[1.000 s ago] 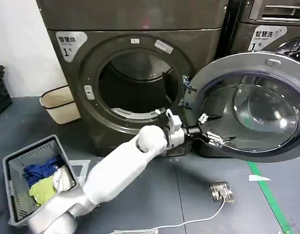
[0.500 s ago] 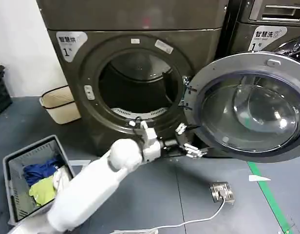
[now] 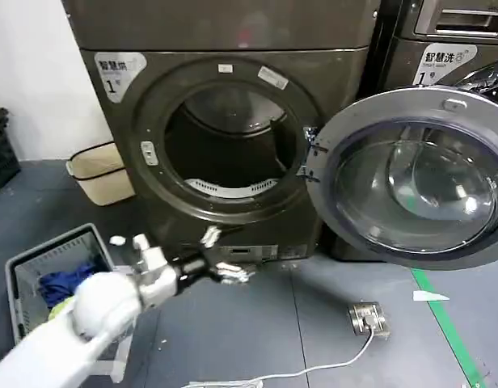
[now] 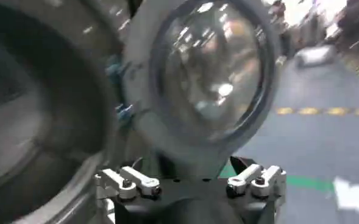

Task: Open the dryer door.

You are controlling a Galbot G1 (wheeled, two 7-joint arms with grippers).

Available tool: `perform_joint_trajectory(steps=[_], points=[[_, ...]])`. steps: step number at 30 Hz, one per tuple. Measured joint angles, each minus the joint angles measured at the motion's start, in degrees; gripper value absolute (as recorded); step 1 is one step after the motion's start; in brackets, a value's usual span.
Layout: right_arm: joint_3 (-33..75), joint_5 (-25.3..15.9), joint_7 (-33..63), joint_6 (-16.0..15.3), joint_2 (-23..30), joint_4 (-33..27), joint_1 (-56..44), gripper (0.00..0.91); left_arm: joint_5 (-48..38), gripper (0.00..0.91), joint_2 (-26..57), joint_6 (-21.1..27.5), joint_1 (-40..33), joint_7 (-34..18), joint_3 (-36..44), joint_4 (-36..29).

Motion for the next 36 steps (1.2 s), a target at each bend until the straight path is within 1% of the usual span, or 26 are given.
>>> perform_joint_trajectory(steps=[3,6,9,11,14,18,21,27,36], points=[[-1.05,-0.45,-0.04,0.16,-0.88,-0.71,0.48,0.907,-2.00,0.907,2.89,3.69,6.78,-2.92,-6.87,-2.40],[-2.32,-1.71,-0.09,0.16,-1.79,-1.50,1.18,0.907,-4.01,0.907,4.00,8.12,13.43,-5.72,-13.98,-3.66],[-3.97,-2.32,-0.20,0.45,-2.76,-2.39,1.81,0.907,-8.24,0.907,4.17,13.70,16.87,-9.34,-20.17,-3.75],[-5.19,-2.43,-0.23,0.60,-3.44,-3.12,2.21,0.907,-11.97,0.907,4.65,16.11,18.72,-11.89,-24.28,-3.69],[-6.88,-2.46,-0.28,0.44,-4.27,-3.74,2.91,0.907,-16.86,0.907,5.73,18.24,20.65,-16.55,-29.80,-2.99],[-8.64,-2.33,-0.41,0.38,-5.19,-4.07,3.33,0.907,-23.42,0.907,7.28,18.28,20.81,-21.40,-34.10,-1.49],[-9.32,-2.22,-0.51,0.41,-5.77,-4.48,3.38,0.907,-29.11,0.907,8.67,18.27,20.25,-25.77,-35.71,-0.11],[-10.28,-2.21,-0.59,0.67,-6.33,-5.51,3.62,0.907,-40.02,0.907,13.01,18.27,17.54,-32.69,-35.24,5.27],[-11.35,-2.29,-0.63,0.84,-6.12,-5.77,3.84,0.907,-60.88,0.907,21.84,18.24,11.87,-44.25,-27.86,17.46]])
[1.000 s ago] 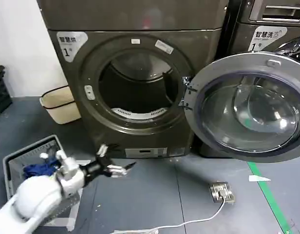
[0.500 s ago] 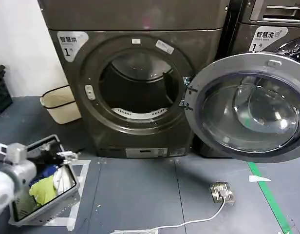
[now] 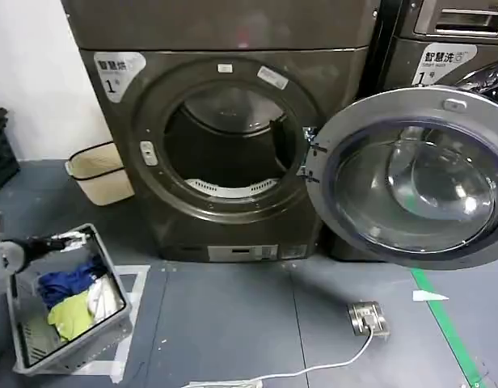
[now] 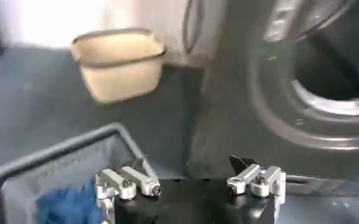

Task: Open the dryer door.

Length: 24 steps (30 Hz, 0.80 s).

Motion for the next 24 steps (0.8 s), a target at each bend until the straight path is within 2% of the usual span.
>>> perform_joint_trajectory(steps=[4,7,16,24], points=[[-0.22,0.00,-0.01,0.22,0.10,-0.25,-0.07,0.907,-11.70,0.907,3.18,-0.03,-1.23,-6.54,3.06,4.11],[-0.49,0.00,-0.04,0.33,0.20,-0.31,-0.05,0.907,-18.97,0.907,4.70,-0.05,-0.88,-9.47,4.18,5.10],[-0.75,0.02,-0.13,0.83,0.16,-0.30,-0.13,0.907,-33.82,0.907,5.59,-0.05,-0.79,-18.40,6.38,5.88],[-0.55,0.78,-0.08,1.14,0.11,-0.52,-0.60,0.907,-37.39,0.907,5.23,-0.04,-1.56,-20.55,5.88,8.30]])
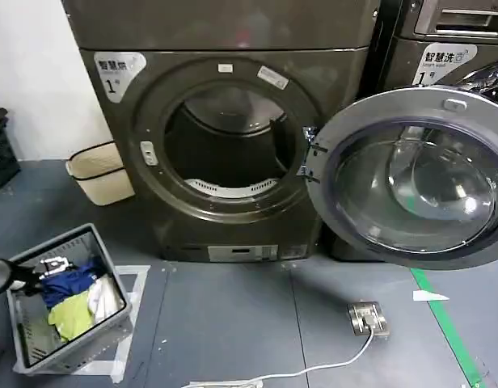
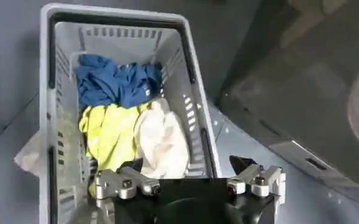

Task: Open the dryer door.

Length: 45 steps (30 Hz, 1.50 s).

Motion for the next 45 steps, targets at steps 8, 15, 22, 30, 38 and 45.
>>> perform_joint_trajectory(steps=[8,15,22,30,38,45], points=[[0.19,1.72,0.42,1.24,0.11,-0.18,-0.22,0.907,-1.53,0.907,0.07,0.01,-1.24,-0.66,-0.64,2.76],[0.27,1.86,0.45,1.38,0.24,-0.55,-0.18,0.907,-1.63,0.907,0.20,0.01,-1.65,-0.69,-0.62,3.83],[0.38,1.94,1.24,2.70,0.32,-0.91,-0.22,0.907,-0.96,0.907,0.38,0.01,-1.49,-0.74,-0.57,4.81],[0.34,1.86,1.50,4.38,0.27,-1.37,-0.26,0.907,-1.00,0.907,0.35,0.01,-1.38,-1.57,-0.57,4.96],[0.20,2.00,1.70,5.03,0.17,-1.92,-0.21,0.907,-1.67,0.907,0.35,0.01,-1.32,-2.28,-0.57,5.19],[0.16,1.98,1.54,5.14,0.19,-1.95,-0.23,0.907,-2.38,0.907,0.35,0.01,-1.33,-2.50,-0.57,4.90]])
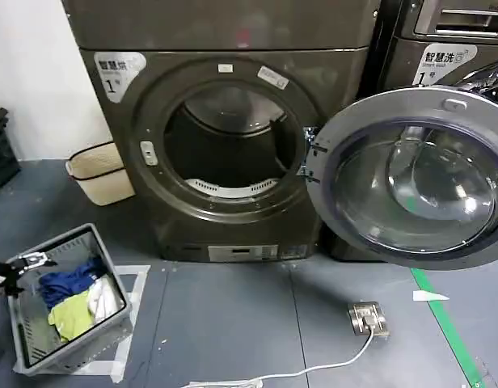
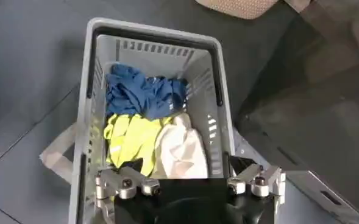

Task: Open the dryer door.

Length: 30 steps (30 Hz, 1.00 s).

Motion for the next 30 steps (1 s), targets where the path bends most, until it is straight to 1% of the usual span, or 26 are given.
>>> perform_joint_trajectory(steps=[30], points=[[0.01,-0.24,-0.92,1.13,0.20,0.44,-0.08,0.907,1.38,0.907,-0.39,0.00,0.10,0.46,0.39,-0.78]])
